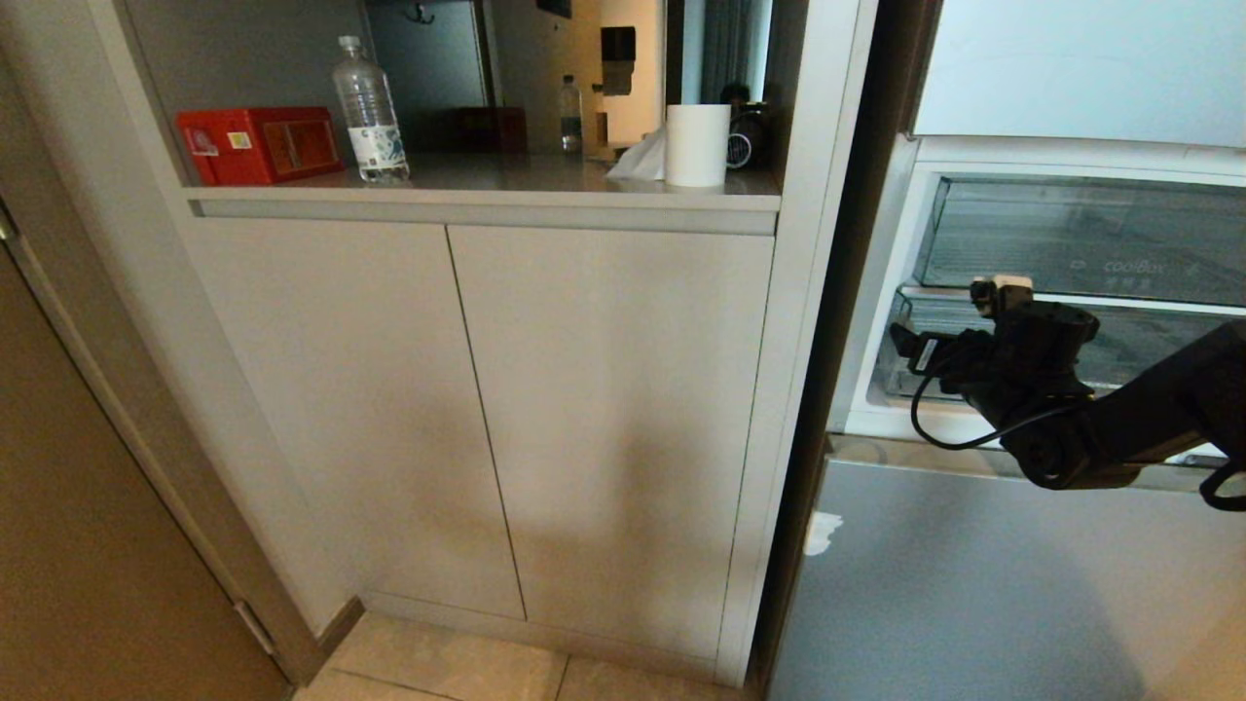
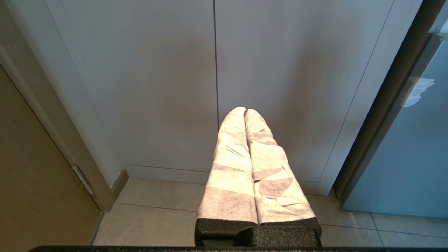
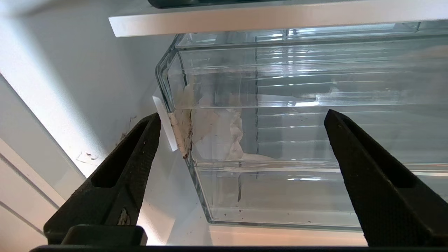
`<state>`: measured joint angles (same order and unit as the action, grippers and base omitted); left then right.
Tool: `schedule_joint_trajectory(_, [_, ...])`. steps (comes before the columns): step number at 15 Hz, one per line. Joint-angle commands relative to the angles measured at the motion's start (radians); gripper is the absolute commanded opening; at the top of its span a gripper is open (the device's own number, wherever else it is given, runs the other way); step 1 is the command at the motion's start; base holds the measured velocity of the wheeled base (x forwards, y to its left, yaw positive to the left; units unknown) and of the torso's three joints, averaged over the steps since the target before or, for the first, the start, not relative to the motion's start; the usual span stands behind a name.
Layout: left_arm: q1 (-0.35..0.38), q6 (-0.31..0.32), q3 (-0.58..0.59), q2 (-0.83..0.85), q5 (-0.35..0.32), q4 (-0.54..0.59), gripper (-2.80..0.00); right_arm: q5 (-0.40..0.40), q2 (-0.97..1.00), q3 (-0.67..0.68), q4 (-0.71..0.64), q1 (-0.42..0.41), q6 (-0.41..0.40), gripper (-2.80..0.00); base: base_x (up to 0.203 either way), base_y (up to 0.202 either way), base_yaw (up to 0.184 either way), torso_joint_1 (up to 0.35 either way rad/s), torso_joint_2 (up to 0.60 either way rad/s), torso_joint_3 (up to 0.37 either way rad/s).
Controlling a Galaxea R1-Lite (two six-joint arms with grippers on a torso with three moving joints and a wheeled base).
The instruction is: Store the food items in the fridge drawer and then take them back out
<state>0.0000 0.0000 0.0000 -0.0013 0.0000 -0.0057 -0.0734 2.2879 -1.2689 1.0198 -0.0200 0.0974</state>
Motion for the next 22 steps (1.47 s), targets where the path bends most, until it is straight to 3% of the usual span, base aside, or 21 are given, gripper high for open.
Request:
schedule_joint_trajectory(1, [0.0,0.0,0.002,0.0,0.002,0.0,-2.8,0.0,0.008,-0.002,0.003,0.002,0.001,0.0,0.0,0.0,0.0,0.0,0.0,0.0])
schedule_joint_trajectory(5, [0.0,0.0,0.002,0.0,0.0,0.0,-2.8,0.0,0.016,-0.013,0.003,0.012,0.001,0.0,0.0,0.0,0.0,0.0,0.0,0.0])
schedule_joint_trajectory(6, [0.0,0.0,0.002,0.0,0.0,0.0,-2.8,0.0,0.016,-0.015,0.003,0.014,0.001,-2.8,0.0,0.0,0.0,0.0,0.0,0.0])
schedule_joint_trajectory(22, [0.0,0.0,0.002,0.0,0.0,0.0,-2.8,-0.04,-0.009,-0.027,-0.01,0.094,-0.019,-2.8,0.0,0.0,0.0,0.0,0.0,0.0])
